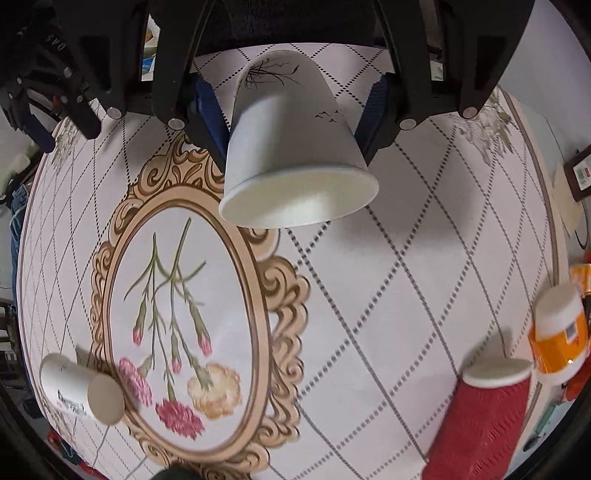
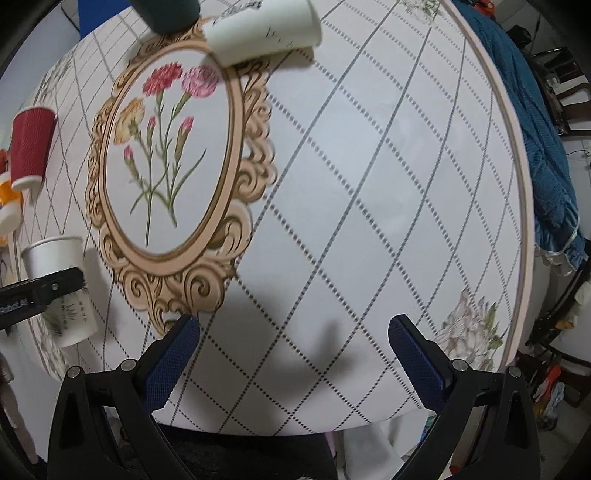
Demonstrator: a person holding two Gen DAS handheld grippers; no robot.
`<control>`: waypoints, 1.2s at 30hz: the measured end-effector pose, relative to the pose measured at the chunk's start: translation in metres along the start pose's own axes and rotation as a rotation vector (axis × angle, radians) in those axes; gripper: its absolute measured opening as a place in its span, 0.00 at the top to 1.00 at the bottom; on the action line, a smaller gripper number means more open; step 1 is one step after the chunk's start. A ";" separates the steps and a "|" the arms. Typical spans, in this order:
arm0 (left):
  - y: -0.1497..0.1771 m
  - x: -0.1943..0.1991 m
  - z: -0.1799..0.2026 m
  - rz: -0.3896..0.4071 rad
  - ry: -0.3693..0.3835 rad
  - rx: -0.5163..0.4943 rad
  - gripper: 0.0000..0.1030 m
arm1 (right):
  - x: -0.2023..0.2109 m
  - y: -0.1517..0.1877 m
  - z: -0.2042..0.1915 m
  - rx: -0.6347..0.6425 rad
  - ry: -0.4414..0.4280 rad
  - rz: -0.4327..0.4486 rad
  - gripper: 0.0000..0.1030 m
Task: Flip cup upside down
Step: 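Close the left gripper on the white cup and lift it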
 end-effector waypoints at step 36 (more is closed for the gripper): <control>0.013 -0.037 0.038 0.013 -0.062 -0.085 0.16 | -0.014 0.010 0.014 -0.052 0.004 -0.019 0.00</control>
Point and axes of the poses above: each gripper's, at about its wrist camera, not at the fingertips, and x roughly against the way its jaws point, z to its right, y to its underside, the point moved 9 cm from there along -x, roughly the way its jaws point, and after that the axes turned 5 degrees about x, right-handed, at the moved point
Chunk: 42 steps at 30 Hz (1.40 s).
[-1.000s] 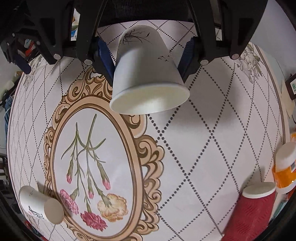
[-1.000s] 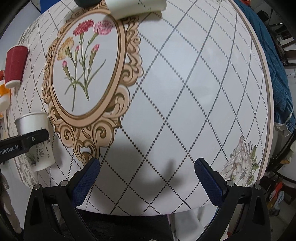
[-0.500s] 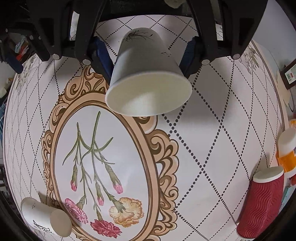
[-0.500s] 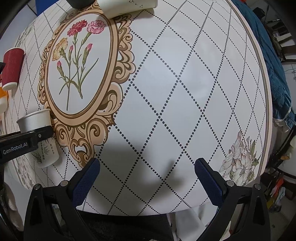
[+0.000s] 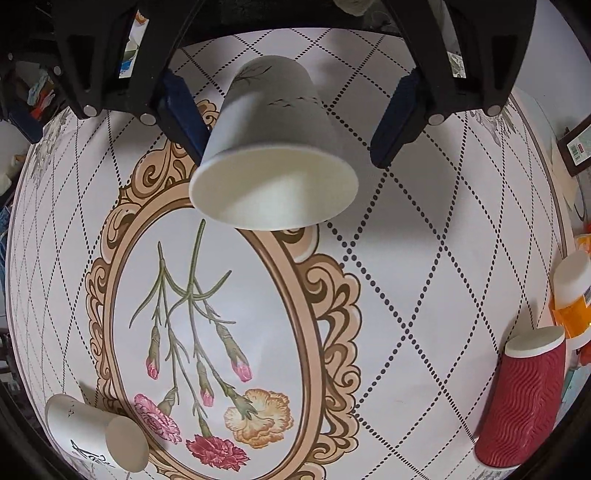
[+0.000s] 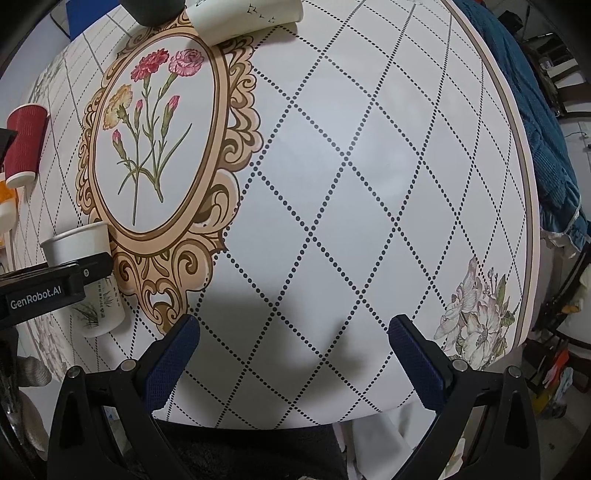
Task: Flip cup upside down
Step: 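Close the left gripper on the white cup and lift it, then bring the right gripper to the white cup and grasp it while the left gripper releases it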
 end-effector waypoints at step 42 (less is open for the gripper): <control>0.111 0.092 -0.097 0.277 -0.085 0.279 0.16 | 0.051 0.019 -0.044 0.091 -0.144 0.112 0.03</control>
Point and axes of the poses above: each gripper's, at about its wrist camera, not at the fingertips, and x roughly against the way its jaws point, z to its right, y to its underside, the point moved 9 cm from there along -x, roughly the way its jaws point, and after that the axes turned 5 degrees about x, right-handed, at the moved point
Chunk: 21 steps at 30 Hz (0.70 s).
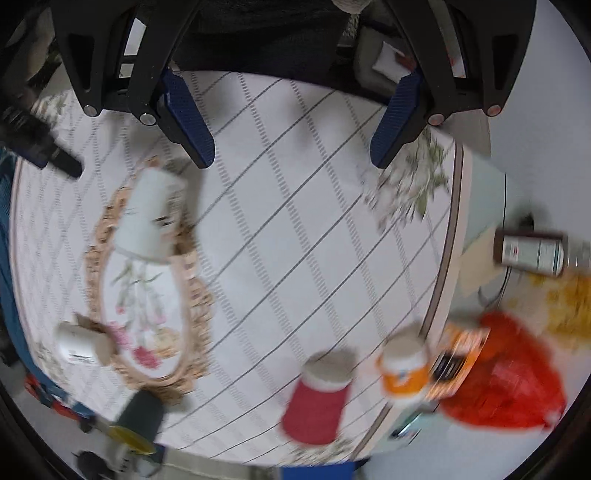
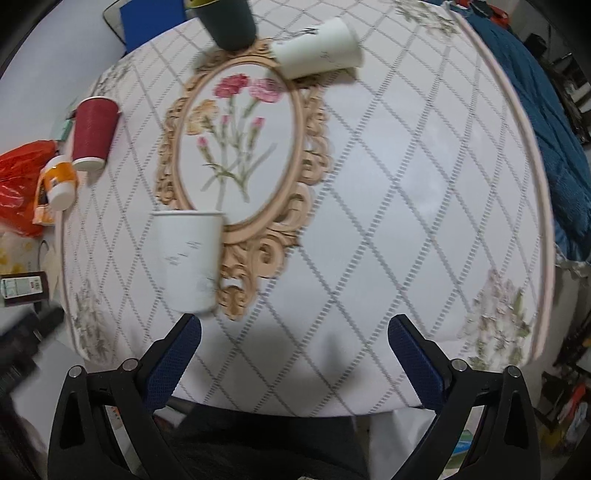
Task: Flip cup upside down
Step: 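Bring the right gripper to the white cup and grasp it while the left gripper releases it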
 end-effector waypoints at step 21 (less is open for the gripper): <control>-0.007 -0.069 -0.039 -0.093 -0.014 0.006 0.16 | -0.083 -0.048 -0.089 0.016 -0.043 -0.141 0.36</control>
Point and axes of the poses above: each gripper's, at about its wrist camera, not at the fingertips, and x roughly against the way its jaws point, z to its right, y to its underside, the point moved 9 cm from there along -x, roughly the way its jaws point, and after that the axes turned 5 degrees about x, right-handed, at the moved point
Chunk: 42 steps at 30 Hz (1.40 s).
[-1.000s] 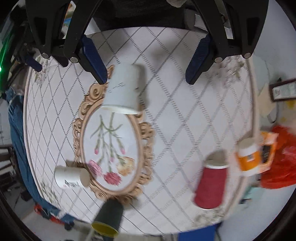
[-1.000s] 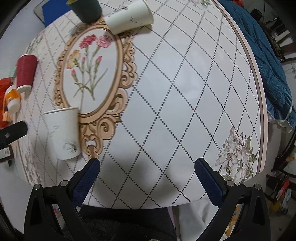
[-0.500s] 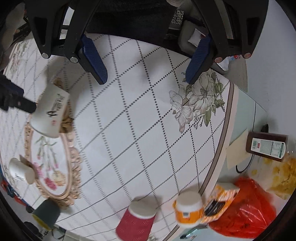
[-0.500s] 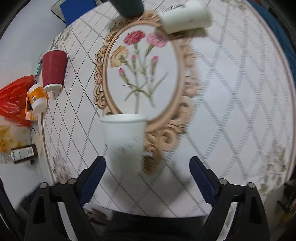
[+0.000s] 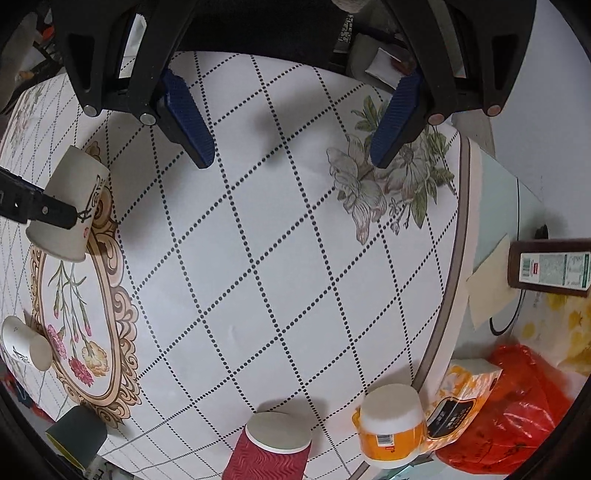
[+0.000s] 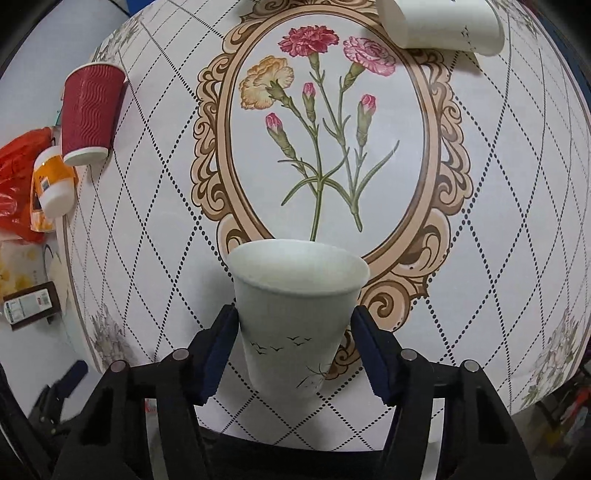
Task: Flip cup upside down
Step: 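Bring the right gripper to the white cup and grasp it while the left gripper releases it, then lift the white cup with the right gripper and roll it rim-down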
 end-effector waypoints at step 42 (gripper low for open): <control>-0.027 -0.010 -0.018 0.053 0.030 0.029 0.16 | 0.076 0.081 -0.038 1.548 0.847 0.044 0.12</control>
Point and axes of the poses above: each gripper's, at about its wrist camera, not at the fingertips, and x roughly against the way its jaws point, z to its right, y to its underside, the point moved 9 cm from there along -x, roughly the way its jaws point, and after that the axes turned 5 degrees about x, right-handed, at the moved point
